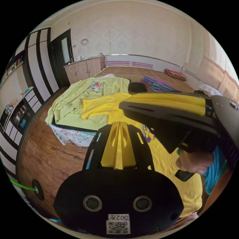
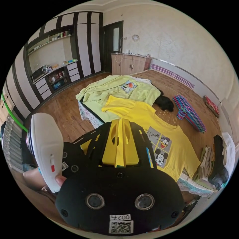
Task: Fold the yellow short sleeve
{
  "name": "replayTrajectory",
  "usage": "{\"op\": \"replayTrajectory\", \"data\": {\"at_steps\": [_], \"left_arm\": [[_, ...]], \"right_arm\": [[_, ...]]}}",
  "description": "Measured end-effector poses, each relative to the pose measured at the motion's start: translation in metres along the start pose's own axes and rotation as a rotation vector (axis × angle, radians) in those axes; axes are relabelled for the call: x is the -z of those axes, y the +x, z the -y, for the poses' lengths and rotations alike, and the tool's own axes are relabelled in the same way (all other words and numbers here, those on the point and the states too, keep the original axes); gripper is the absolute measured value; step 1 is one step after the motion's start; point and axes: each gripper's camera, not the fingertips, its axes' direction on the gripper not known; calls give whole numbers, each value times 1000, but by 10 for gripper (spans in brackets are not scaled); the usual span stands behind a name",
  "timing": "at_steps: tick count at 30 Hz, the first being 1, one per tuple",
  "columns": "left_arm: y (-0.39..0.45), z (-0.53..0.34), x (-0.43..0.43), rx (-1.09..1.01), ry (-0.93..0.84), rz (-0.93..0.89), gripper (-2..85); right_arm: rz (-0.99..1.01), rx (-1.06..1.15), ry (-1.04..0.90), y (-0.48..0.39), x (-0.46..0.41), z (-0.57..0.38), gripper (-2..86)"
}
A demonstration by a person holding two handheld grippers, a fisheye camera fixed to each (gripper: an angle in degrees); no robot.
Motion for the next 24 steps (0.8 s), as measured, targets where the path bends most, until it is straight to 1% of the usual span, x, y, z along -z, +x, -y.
{"op": "replayTrajectory", "data": {"at_steps": [5, 10, 14, 17, 19, 24], "left_arm": [[14, -1, -3, -54, 7, 35, -10], [26, 4, -3, -58, 4, -3, -10], [39, 3, -4, -140, 33, 32, -10], [45, 1, -9, -157, 27, 62, -10], [47, 1, -11, -149, 14, 37, -10], [52, -1, -18, -145, 12, 39, -10]], "right_arm": [[-39, 43, -21, -5, -4, -4, 11], [-37, 55, -16, -5, -1, -2, 14], [-57, 103, -41, -8, -5, -4, 19], [-70, 88, -35, -5, -5, -9, 18], [-60, 64, -29, -2, -3, -10, 15], [-98, 50, -7, 1, 2, -14, 6]]}}
